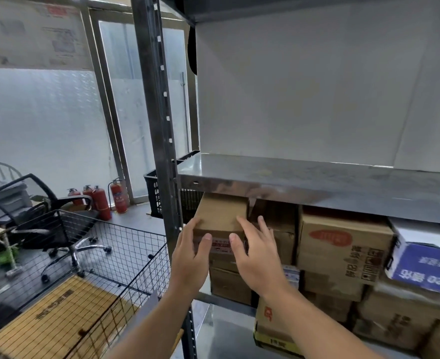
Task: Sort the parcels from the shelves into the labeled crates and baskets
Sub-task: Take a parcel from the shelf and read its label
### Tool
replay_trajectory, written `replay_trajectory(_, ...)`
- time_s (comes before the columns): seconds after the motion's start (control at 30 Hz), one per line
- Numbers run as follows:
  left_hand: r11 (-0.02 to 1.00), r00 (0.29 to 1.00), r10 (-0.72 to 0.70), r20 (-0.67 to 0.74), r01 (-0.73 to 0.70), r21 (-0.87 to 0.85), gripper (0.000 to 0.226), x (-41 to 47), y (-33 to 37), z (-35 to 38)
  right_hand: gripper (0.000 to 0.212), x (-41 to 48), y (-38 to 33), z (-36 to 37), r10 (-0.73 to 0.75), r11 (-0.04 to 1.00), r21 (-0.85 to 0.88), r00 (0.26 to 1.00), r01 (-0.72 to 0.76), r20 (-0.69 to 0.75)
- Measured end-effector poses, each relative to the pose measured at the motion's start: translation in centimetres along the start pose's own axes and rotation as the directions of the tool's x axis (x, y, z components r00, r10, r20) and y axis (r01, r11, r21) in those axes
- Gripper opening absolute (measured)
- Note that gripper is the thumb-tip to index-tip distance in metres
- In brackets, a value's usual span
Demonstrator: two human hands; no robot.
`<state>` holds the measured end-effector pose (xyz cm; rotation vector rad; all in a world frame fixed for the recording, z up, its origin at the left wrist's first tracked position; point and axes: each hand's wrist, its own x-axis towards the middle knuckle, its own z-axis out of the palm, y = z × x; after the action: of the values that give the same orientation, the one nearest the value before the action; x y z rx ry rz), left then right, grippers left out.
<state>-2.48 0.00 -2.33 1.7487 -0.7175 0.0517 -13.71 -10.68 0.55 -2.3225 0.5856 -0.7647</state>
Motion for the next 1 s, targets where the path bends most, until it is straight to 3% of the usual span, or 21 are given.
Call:
replay_trajectory(0.17, 0.999, 0.999, 0.0, -0.048, -0.002, -0.042, 0.035, -4.0, 1.7, -0.8, 0.048, -3.2, -0.4, -1.2, 0.028, 0.988, 0.153, 1.0, -0.028, 0.005)
replay_trajectory(0.37, 0.99, 0.994, -0.027, -0.11, 0.011, -0.139, 0.038, -9.2, 3.2, -1.0, 0.023, -7.0, -0.9, -2.6, 0.099, 0.951, 0.297, 0.994, -0.083, -0.038)
replay_trajectory(0.47, 0.958, 0.992, -0.067, -0.105, 0.035, -0.285, 0.043, -11.5, 3.6, -0.9, 0.03, -8.9, -0.8, -3.3, 0.145, 0.916, 0.384, 0.988, -0.116, -0.047)
replay_trajectory(0.57, 0.951, 0.991, -0.076, -0.106, 0.04, -0.308, 0.039, -13.0, 4.0, -0.7, 0.046, -10.5, -0.2, -3.6, 0.161, 0.907, 0.398, 0.987, -0.14, -0.021)
replay_trajectory(0.77, 0.929, 0.997, -0.033, -0.074, 0.004, -0.369, 0.029, -14.2, 5.4, -0.1, 0.043, -12.1, 1.3, -5.0, 0.157, 0.861, 0.497, 0.986, -0.112, -0.049)
replay_trajectory(0.83, 0.941, 0.997, -0.047, -0.068, 0.022, -0.338, 0.032, -14.2, 5.4, 0.1, 0.041, -12.3, 1.8, -5.1, 0.18, 0.812, 0.572, 0.982, -0.116, -0.057)
replay_trajectory(0.9, 0.917, 0.996, -0.089, 0.028, 0.093, -0.388, 0.043, -14.4, 5.7, 0.2, 0.039, -12.6, 2.0, -5.1, 0.226, 0.716, 0.685, 0.973, -0.134, -0.047)
replay_trajectory(1.0, 0.764, 0.973, -0.122, 0.195, 0.217, -0.607, 0.054, -15.0, 5.8, -0.1, 0.042, -13.4, 2.0, -5.2, 0.237, 0.587, 0.788, 0.97, -0.183, 0.05)
